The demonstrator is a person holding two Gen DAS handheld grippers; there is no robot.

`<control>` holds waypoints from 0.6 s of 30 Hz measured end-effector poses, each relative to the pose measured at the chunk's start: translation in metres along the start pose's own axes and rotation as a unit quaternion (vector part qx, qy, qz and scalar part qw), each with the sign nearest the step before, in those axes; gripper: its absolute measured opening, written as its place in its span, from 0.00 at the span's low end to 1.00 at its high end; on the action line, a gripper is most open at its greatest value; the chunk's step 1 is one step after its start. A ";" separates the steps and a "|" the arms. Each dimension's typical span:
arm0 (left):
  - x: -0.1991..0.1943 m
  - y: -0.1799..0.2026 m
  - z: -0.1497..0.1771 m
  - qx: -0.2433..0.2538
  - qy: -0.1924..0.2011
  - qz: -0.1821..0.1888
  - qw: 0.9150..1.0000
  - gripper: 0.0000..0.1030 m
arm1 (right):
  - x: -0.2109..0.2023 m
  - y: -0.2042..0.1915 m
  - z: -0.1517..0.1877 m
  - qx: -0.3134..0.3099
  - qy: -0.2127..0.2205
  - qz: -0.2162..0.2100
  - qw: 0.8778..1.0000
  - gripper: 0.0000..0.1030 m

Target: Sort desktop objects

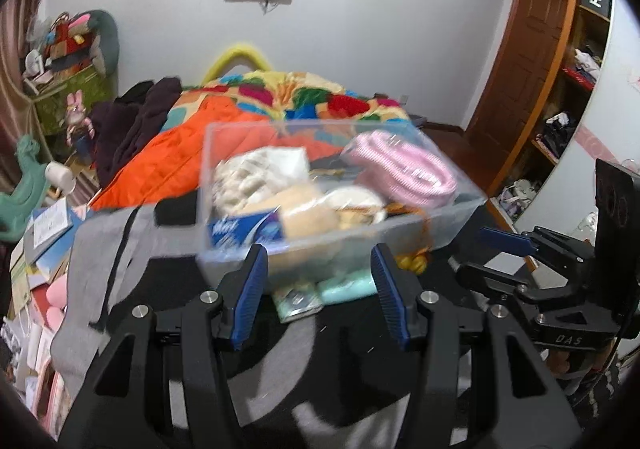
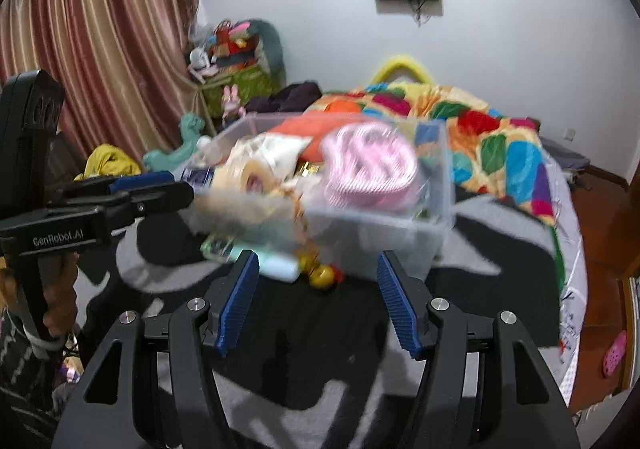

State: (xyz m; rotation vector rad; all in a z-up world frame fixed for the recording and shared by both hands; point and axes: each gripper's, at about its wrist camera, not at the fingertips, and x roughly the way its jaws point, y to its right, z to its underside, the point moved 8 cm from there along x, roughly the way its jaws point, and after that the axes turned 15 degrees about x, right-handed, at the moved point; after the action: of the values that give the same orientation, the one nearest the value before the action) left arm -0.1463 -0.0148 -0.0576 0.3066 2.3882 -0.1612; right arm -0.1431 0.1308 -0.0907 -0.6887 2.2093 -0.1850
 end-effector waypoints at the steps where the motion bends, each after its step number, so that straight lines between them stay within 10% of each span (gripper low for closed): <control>1: 0.002 -0.004 0.007 -0.003 -0.008 -0.005 1.000 0.52 | 0.006 -0.001 0.003 0.000 -0.007 0.002 1.000 0.56; 18: 0.028 -0.029 0.053 -0.043 -0.070 0.008 0.997 0.52 | 0.055 -0.004 0.017 0.032 -0.063 -0.001 0.997 0.49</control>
State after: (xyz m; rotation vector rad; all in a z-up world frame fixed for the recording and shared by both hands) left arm -0.1398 -0.0481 -0.1143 0.2656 2.2461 -0.0692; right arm -0.1585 0.0999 -0.1373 -0.6506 2.0728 -0.2072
